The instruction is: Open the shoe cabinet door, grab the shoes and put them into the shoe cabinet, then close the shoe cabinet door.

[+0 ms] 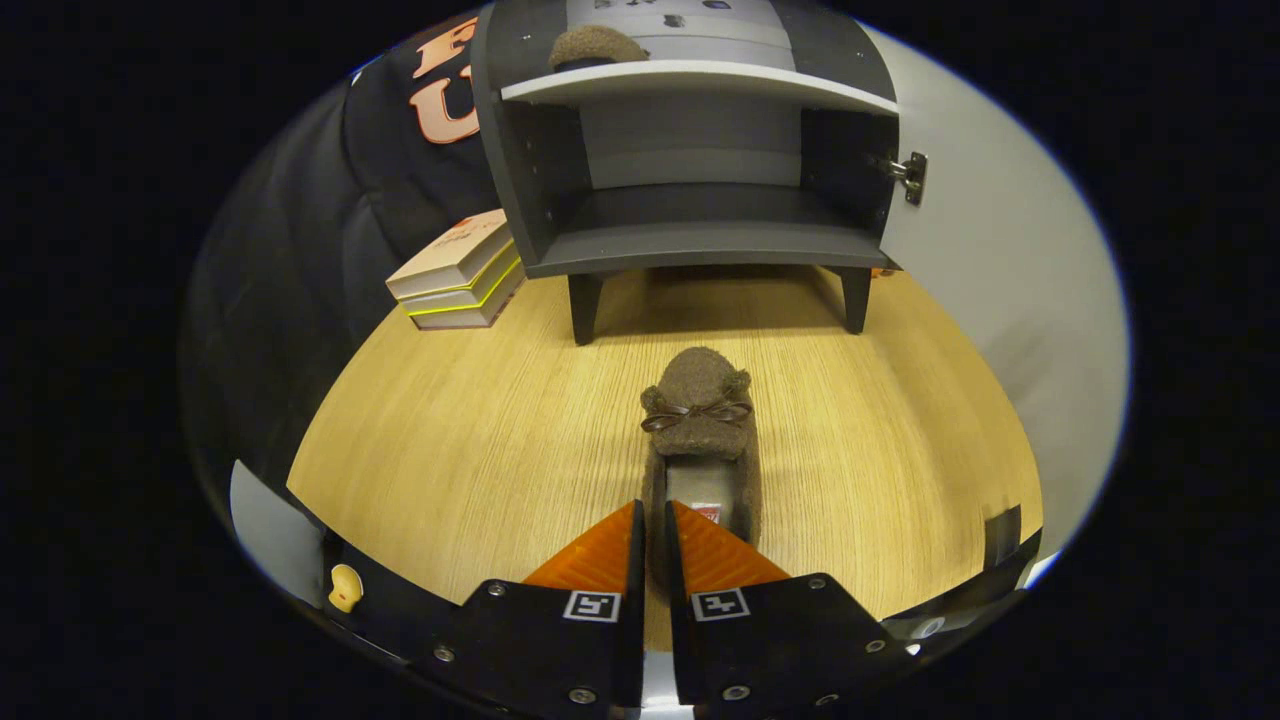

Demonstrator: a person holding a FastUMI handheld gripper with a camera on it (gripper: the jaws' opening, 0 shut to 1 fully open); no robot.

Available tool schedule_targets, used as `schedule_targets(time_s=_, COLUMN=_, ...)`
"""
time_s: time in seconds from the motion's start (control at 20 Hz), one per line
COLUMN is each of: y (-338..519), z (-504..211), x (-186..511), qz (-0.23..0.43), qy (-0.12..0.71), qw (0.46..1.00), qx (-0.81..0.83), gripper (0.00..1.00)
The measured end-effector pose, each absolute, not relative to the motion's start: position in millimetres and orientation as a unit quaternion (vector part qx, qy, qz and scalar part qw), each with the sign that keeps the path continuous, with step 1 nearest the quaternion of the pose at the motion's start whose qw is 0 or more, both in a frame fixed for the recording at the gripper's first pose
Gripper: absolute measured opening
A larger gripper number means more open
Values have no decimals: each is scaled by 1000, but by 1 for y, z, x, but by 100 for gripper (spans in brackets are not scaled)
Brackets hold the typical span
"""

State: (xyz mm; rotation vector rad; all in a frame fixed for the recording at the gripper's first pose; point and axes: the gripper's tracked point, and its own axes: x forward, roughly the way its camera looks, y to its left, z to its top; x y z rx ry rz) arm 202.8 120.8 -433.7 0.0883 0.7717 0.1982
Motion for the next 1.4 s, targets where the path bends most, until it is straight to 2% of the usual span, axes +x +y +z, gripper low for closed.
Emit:
schedule_targets(time_s=0.25, y=125, z=-463, x=223, qz=104, qy=402, qw=909, qx=46, gripper=12)
schedule_targets(time_s=0.55, y=142, z=-483, x=260, qz=108, qy=411, qw=904, qx=52, gripper=17)
schedule_targets(time_s=0.75, y=138, z=-483, x=278, qz=94, qy=409, qw=906, qx=62, gripper=16)
schedule_targets(time_s=0.85, y=135, z=-482, x=276, qz=89, qy=409, qw=905, qx=75, gripper=10)
schedule_targets(time_s=0.95, y=132, z=-479, x=272, qz=87, qy=409, qw=905, qx=76, gripper=7)
schedule_targets(time_s=1.4, y=105, z=-403, x=252, qz=77, qy=360, qw=927, qx=70, gripper=7)
